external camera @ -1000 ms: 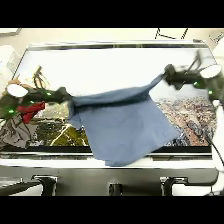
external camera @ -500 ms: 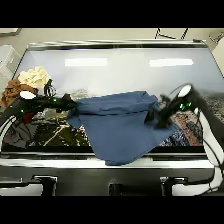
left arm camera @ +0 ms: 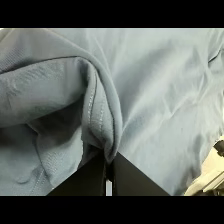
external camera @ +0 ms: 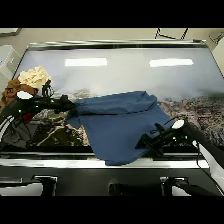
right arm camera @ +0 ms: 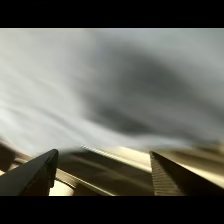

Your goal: Fold the clothes and pants, and hang the long-sleeved shirts on hangers.

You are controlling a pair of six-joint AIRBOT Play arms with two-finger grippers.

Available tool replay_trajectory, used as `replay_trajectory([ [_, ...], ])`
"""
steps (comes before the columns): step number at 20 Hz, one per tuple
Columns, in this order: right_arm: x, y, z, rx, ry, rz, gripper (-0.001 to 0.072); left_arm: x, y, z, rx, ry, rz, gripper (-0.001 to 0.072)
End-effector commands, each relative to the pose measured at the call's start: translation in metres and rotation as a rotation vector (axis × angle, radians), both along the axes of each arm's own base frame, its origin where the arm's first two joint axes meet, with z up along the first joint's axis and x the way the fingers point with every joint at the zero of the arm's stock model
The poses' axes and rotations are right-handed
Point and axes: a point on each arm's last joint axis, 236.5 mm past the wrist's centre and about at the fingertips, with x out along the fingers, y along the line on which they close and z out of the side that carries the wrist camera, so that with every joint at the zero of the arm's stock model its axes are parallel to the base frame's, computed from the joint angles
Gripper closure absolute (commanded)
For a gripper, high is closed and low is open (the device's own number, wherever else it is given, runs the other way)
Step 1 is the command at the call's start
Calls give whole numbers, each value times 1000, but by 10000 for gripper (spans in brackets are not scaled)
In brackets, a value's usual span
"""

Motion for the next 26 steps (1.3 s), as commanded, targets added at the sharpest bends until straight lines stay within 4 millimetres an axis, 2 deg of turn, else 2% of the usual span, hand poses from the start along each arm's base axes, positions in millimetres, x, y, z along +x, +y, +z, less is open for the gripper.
replay_trajectory([
  [1, 50, 2, -13, -27, -141, -222, 358, -1, 2, 0, 1, -8, -12, 682],
  [2, 60, -2, -12, -44, -175, -230, 674, -1, 3, 0, 2, -8, -9, 682],
  [3, 78, -10, -8, -65, -228, -239, 678, 0, 5, 0, 1, -7, -5, 682],
  [5, 132, -46, 17, -110, -354, -307, 678, 0, 8, 0, 1, -5, 0, 682],
  [7, 194, -107, 59, -160, -496, -475, 678, -2, 5, -3, -2, 5, -9, 683],
  [8, 217, -141, 80, -189, -562, -563, 677, -5, 0, -5, -4, 13, -21, 682],
  [9, 231, -167, 94, -217, -611, -621, 677, -7, -6, -8, -6, 24, -33, 682],
  [10, 235, -182, 98, -233, -629, -653, 677, -10, -13, -13, -8, 38, -48, 683],
  [11, 233, -187, 95, -246, -622, -652, 677, -14, -24, -20, -9, 56, -73, 682],
  [14, 204, -174, 68, -243, -505, -523, 654, -28, -53, -40, -6, 102, -143, 682],
  [15, 194, -171, 64, -246, -482, -469, 516, -30, -57, -41, -6, 103, -152, 663],
  [16, 180, -168, 59, -253, -461, -391, 300, -29, -57, -37, -9, 98, -155, 509],
  [17, 164, -167, 54, -265, -430, -306, 137, -28, -51, -29, -23, 98, -163, 250],
  [18, 142, -172, 46, -297, -373, -219, 113, -25, -41, -18, -41, 96, -168, 80],
  [19, 119, -180, 39, -340, -306, -146, 111, -23, -25, -10, -44, 93, -176, 46],
  [21, 73, -190, 27, -388, -160, -35, 103, -30, 16, -8, 3, 132, -188, 52],
  [23, 52, -172, 17, -321, -96, -30, 78, -52, 42, -24, 40, 230, -191, 124],
  [24, 49, -158, 12, -268, -100, -47, 60, -65, 41, -33, 32, 270, -196, 124],
  [26, 53, -134, 4, -181, -127, -110, 33, -83, 23, -47, -15, 308, -213, 124],
])
